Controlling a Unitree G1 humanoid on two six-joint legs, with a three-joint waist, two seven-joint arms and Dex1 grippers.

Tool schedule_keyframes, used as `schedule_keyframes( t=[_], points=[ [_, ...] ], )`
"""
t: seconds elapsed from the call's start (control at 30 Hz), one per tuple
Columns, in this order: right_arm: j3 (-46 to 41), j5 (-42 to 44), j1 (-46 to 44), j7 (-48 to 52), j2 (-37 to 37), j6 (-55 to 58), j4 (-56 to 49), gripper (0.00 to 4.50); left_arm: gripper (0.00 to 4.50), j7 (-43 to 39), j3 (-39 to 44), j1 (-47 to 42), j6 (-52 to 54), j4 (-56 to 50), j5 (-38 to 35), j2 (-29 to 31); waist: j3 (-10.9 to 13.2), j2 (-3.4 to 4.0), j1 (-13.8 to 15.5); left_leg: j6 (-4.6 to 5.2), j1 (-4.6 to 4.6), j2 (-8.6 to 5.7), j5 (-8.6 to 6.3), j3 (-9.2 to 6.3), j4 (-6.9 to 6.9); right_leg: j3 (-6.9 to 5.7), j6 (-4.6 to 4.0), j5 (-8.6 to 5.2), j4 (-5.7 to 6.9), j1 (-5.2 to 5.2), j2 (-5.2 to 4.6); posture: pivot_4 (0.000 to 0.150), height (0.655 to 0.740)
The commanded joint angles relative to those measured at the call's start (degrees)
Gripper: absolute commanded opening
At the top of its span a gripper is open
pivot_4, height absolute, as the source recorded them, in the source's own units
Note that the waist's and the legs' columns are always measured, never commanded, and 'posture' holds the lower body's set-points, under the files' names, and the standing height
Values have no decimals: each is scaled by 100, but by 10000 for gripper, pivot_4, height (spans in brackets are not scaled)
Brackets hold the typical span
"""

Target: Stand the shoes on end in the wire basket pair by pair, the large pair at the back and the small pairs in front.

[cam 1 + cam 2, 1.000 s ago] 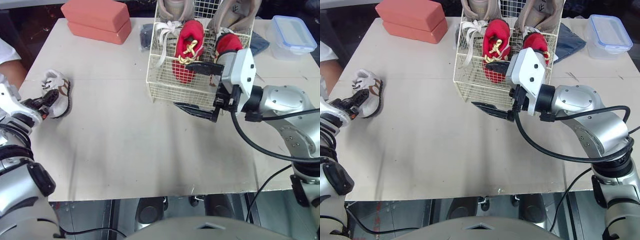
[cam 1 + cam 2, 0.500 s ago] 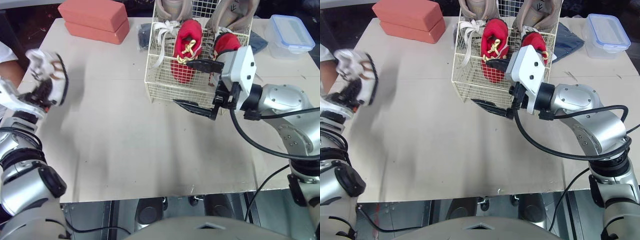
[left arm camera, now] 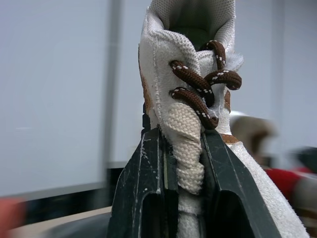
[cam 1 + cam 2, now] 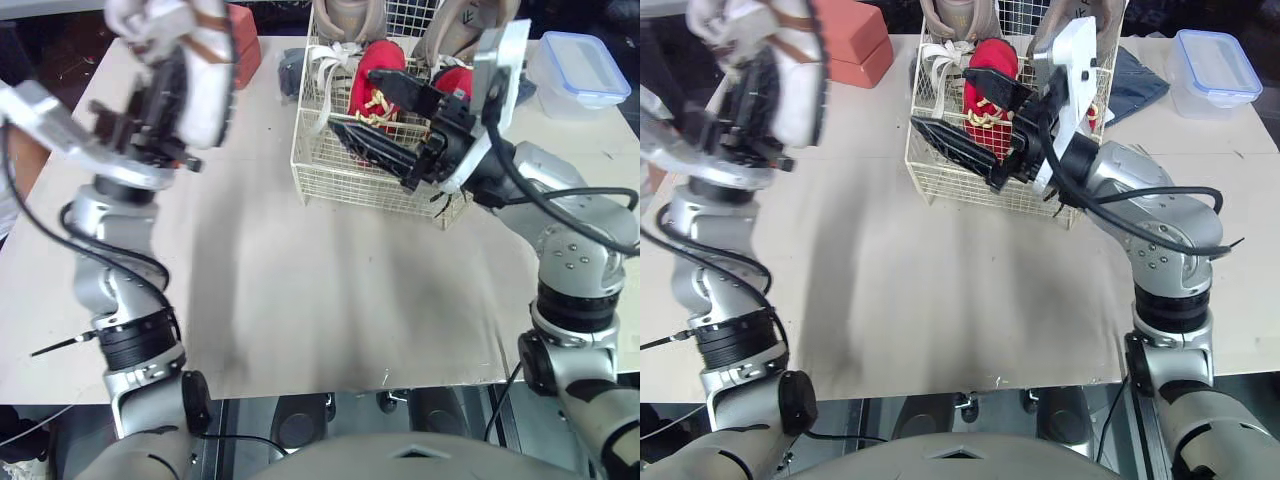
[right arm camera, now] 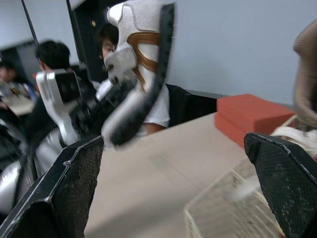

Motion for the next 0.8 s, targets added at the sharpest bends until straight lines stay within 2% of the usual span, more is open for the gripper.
schedule_keyframes(
  t=[0.03,0.3,0.4,0.47,0.5,0.57,0.67,0.73,0.8],
  points=[
    [-81,147,-112,-249,176,31,58,45000,2302,186,-519,-104,23,-464,163,-218,0,1,1,0,0,0,0,0,0,0,0,0,0,0,0,1500,6860],
    [-155,268,-330,-756,541,71,290,45000,2302,54,-983,20,-126,-501,453,-319,3,8,-5,0,0,4,0,7,-2,-3,0,0,0,-7,11,1500,6860],
    [-170,252,-350,-855,569,40,305,37175,2302,12,-1064,61,-172,-480,511,-332,3,8,4,0,-2,5,0,8,-2,-3,0,0,-3,-7,11,1500,6860],
    [-167,247,-348,-882,554,31,299,27558,2302,-52,-1107,99,-189,-497,521,-346,3,9,9,0,-3,5,0,7,-2,-4,0,0,-4,-7,9,1500,6860],
    [-166,254,-339,-888,542,32,287,20535,2302,-21,-1094,136,-69,-535,390,-375,4,9,8,0,-4,5,0,7,-2,-4,0,0,-5,-7,9,1500,6860],
    [-178,254,-318,-869,495,32,287,13855,2302,20,-1063,147,90,-552,246,-382,4,9,3,0,-3,5,0,6,-3,-3,0,0,-5,-7,9,1500,6860],
    [-182,243,-277,-816,420,33,291,1994,2302,-92,-1122,137,-97,-409,662,-203,4,10,3,0,-3,6,0,2,-4,-1,0,-1,-5,-7,10,1500,6860],
    [-170,258,-253,-742,356,50,273,206,2302,-242,-1062,138,-49,-380,524,-119,6,13,3,0,-3,5,0,4,-4,-3,0,-1,-5,-7,11,1500,6860],
    [-181,319,-225,-653,298,65,249,0,12773,-392,-1014,142,134,-429,277,-3,6,13,3,0,-3,6,0,5,-4,-3,0,-1,-6,-7,11,1500,6860]
  ],
)
